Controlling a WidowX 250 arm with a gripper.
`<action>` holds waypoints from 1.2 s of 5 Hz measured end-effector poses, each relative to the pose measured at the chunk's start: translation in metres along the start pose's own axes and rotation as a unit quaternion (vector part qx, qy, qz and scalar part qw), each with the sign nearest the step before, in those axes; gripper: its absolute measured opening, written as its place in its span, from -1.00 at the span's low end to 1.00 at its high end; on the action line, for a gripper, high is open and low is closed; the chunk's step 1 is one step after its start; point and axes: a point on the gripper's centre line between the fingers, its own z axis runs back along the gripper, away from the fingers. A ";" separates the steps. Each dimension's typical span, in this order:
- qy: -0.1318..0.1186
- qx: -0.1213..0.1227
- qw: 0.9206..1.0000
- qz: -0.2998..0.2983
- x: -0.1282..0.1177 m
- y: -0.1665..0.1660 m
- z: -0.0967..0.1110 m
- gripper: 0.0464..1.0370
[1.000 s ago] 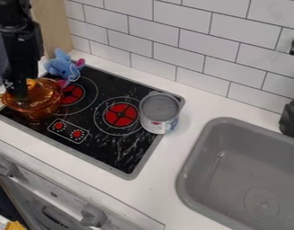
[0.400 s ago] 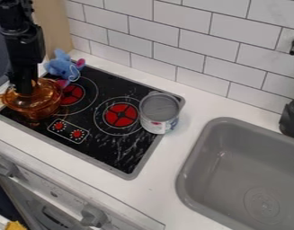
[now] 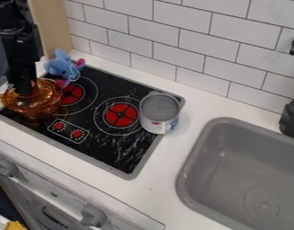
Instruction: Move the lid of the orange pot
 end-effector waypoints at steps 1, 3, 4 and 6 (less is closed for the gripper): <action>-0.003 -0.001 1.000 0.007 0.002 -0.005 0.015 -0.32; -0.049 0.011 0.997 -0.051 0.046 -0.010 0.052 -0.32; -0.059 0.016 0.994 -0.089 0.078 -0.004 0.066 -0.32; -0.063 0.000 0.988 -0.140 0.131 0.017 0.044 -0.32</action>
